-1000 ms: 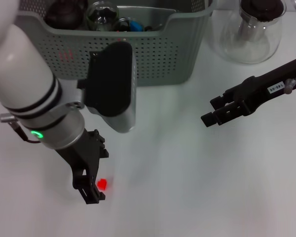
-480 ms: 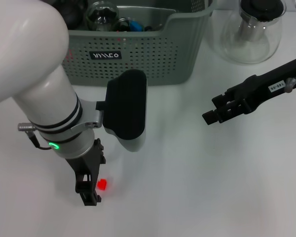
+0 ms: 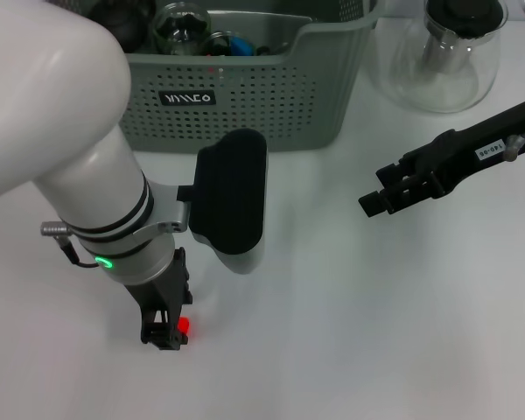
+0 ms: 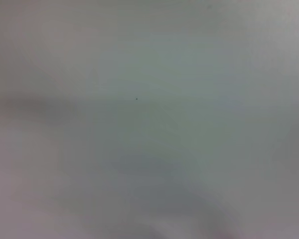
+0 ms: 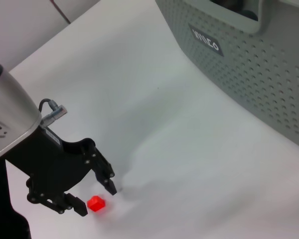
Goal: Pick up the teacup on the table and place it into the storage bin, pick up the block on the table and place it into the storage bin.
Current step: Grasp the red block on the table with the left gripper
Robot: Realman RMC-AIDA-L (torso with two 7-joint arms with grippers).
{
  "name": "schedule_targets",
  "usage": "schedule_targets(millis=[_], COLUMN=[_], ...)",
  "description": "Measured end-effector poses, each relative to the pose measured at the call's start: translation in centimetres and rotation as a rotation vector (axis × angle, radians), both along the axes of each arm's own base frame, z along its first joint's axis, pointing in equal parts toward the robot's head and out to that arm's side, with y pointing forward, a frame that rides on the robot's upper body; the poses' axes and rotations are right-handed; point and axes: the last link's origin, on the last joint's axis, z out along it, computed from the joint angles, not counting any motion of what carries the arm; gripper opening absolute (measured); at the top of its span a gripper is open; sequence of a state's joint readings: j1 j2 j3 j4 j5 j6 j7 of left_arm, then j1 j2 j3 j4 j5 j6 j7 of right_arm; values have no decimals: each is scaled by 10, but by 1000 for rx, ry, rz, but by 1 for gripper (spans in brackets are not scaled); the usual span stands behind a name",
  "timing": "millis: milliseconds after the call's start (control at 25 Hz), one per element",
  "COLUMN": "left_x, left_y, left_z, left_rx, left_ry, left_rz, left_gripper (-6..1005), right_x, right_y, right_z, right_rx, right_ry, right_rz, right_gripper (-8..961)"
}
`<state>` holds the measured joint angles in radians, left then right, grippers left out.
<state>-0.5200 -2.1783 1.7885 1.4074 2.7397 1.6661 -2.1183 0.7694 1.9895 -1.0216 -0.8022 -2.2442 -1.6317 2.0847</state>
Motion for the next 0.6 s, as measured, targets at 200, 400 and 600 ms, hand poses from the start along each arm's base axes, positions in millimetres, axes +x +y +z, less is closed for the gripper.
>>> schedule_targets(millis=[200,400,600], left_x=[-1,-1,-3], left_y=[-2,-4,-4], left_z=[-2,-3,-5], left_rx=[-11,-21,-16], left_ry=[5,9,11], left_rz=[-4,-8,-1], left_gripper=[450,444,446], right_x=[0,-1,-1], right_y=[0,1,1], right_z=[0,0,0], right_rx=[1,2,1], right_ry=[0,0,0], right_rz=[0,2,4], right_gripper=[770,770,770])
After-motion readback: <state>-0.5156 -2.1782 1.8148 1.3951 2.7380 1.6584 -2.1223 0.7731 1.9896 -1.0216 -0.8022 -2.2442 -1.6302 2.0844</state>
